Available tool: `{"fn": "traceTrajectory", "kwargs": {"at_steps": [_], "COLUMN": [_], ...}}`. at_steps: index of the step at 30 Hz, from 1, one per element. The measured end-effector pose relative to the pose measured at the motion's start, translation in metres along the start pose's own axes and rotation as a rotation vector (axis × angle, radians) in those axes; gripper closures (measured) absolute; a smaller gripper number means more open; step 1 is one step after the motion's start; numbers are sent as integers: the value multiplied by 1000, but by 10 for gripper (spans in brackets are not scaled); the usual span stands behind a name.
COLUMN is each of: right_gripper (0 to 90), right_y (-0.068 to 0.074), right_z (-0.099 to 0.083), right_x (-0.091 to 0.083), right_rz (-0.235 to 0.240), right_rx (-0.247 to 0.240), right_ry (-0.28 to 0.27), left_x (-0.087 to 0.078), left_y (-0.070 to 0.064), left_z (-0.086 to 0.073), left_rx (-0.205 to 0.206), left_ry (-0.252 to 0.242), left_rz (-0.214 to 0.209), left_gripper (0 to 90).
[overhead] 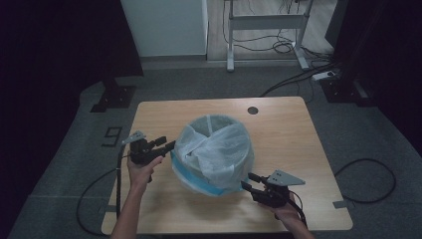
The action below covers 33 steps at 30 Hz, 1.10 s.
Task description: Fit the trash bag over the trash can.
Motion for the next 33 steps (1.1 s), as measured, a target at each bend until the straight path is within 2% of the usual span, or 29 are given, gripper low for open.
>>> {"fn": "traceTrajectory", "kwargs": {"at_steps": [2, 5, 8, 9, 11, 15, 19, 22, 23, 24, 26, 29, 30, 31, 33], "right_gripper": [480, 454, 430, 421, 403, 391, 388, 392, 398, 398, 404, 410, 415, 415, 420], "right_y": [-2, -5, -8, -10, -14, -21, -30, -34, -35, -35, -38, -40, -41, -41, -41], "right_z": [2, 4, 5, 5, 7, 9, 10, 9, 9, 9, 9, 8, 7, 7, 7], "right_x": [-2, -4, -7, -8, -11, -17, -25, -28, -29, -29, -30, -31, -32, -32, -33], "right_rz": [-7, -10, -15, -14, -20, -39, -55, -64, -66, -66, -72, -81, -81, -81, -82], "right_rx": [20, 29, 40, 41, 51, 64, 80, 89, 91, 91, 100, 112, 117, 117, 124], "right_ry": [-15, -31, -36, -37, -45, -56, -68, -69, -70, -70, -71, -74, -71, -71, -71], "left_x": [-7, -16, -23, -25, -25, -23, -14, -2, 8, 8, 19, 33, 42, 42, 51], "left_y": [0, -1, -9, -15, -19, -39, -55, -69, -78, -78, -87, -95, -100, -100, -104], "left_z": [3, 11, 21, 28, 30, 45, 55, 62, 65, 65, 67, 65, 64, 64, 62], "left_rx": [12, 29, 59, 82, 91, 149, 191, 227, 255, 255, 278, 304, 322, 322, 364], "left_ry": [-23, -58, -68, -71, -69, -47, -18, 26, 67, 67, 119, 180, 224, 224, 305], "left_rz": [-6, -31, -76, -110, -122, -186, -222, -257, -286, -286, -315, -336, -350, -350, -357], "left_gripper": [266, 249, 252, 255, 262, 280, 297, 318, 325, 334, 343, 355, 374, 380, 382]}}
Point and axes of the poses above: each handheld gripper's, and its own axes: x roughly forward along the jaws, z roughly out of its top, y roughly to its left, the point moved 4 cm from there along x, roughly forward along the jaws, and after that the axes turned 15 degrees about -y, right-handed, at the moved point
